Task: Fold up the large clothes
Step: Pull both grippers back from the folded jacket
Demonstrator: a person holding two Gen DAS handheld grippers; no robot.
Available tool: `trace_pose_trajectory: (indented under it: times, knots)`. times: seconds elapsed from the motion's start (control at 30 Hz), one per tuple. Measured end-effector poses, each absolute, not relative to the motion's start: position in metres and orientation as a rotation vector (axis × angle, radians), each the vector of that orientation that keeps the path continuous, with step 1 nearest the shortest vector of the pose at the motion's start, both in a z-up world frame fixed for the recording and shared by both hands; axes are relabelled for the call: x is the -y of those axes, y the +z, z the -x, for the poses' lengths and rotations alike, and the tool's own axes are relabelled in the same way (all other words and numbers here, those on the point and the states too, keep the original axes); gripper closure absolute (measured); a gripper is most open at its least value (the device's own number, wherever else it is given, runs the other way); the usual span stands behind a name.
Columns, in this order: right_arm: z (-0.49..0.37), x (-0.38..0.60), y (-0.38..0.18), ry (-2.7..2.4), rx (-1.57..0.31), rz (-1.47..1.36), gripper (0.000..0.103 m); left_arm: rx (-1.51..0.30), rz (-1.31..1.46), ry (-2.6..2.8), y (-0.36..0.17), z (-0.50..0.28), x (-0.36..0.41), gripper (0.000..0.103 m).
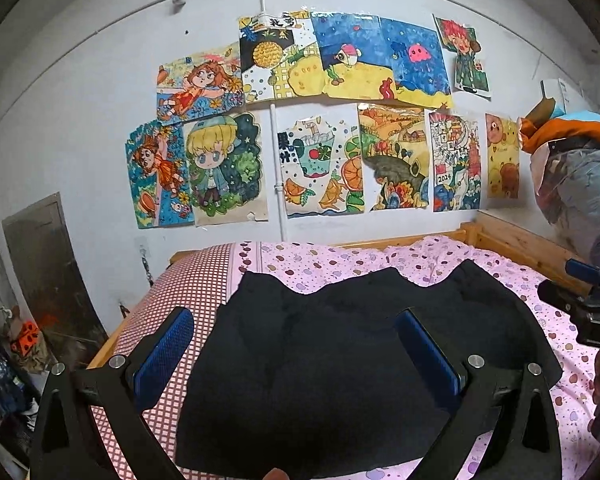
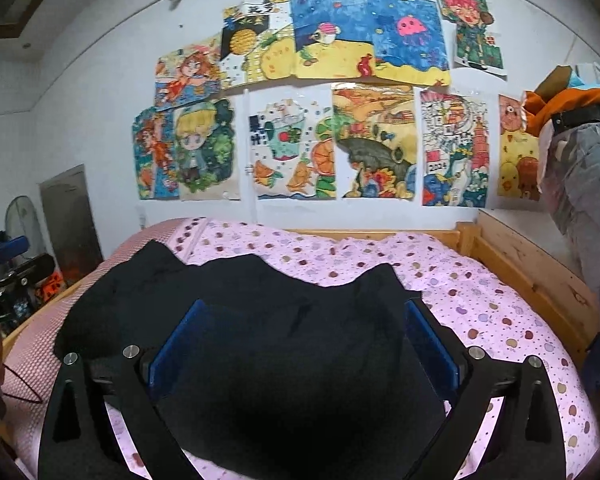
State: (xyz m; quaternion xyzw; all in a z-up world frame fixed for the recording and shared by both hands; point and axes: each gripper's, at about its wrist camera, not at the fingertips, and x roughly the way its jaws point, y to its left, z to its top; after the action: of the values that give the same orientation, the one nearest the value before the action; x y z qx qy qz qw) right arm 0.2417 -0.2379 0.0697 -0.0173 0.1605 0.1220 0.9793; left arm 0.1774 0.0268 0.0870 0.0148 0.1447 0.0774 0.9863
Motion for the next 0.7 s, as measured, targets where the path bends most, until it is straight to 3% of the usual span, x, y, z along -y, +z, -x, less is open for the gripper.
trace_pose_trajectory:
  times: [0.7]
  knots:
    - [-0.172,0.240,0.092,0.257,-0.291,-0.015,0.005,-0.277,-0.005,0.150,0.102,-0.109,-0.022,0.000]
